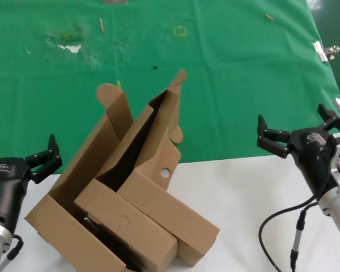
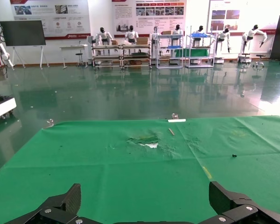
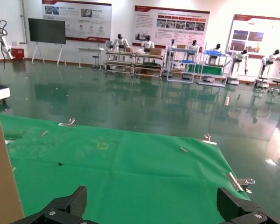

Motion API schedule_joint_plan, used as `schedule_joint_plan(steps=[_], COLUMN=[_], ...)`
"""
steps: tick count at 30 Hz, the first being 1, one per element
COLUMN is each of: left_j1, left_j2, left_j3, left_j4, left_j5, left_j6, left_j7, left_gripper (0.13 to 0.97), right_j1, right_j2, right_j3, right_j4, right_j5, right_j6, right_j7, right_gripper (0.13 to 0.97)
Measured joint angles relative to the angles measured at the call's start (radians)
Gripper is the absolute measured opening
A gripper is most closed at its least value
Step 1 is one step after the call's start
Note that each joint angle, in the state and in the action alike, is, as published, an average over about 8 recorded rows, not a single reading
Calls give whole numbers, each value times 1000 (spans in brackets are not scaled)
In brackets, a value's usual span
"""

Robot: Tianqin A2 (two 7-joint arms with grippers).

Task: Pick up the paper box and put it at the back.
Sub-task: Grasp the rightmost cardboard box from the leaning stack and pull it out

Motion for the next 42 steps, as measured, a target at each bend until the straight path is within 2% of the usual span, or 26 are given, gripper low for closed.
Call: schedule_joint_plan(steps=[42], left_j1=[0], left_j2=[0], left_j3=[0], left_j4=[0], left_j5=[0], left_j6=[0], left_j7=[0], left_gripper=[966], right_j1=[0], right_j2=[0], right_j3=[0], right_j4=[0], right_j5=[0], right_j6=[0], right_j7=[0], right_gripper=[966])
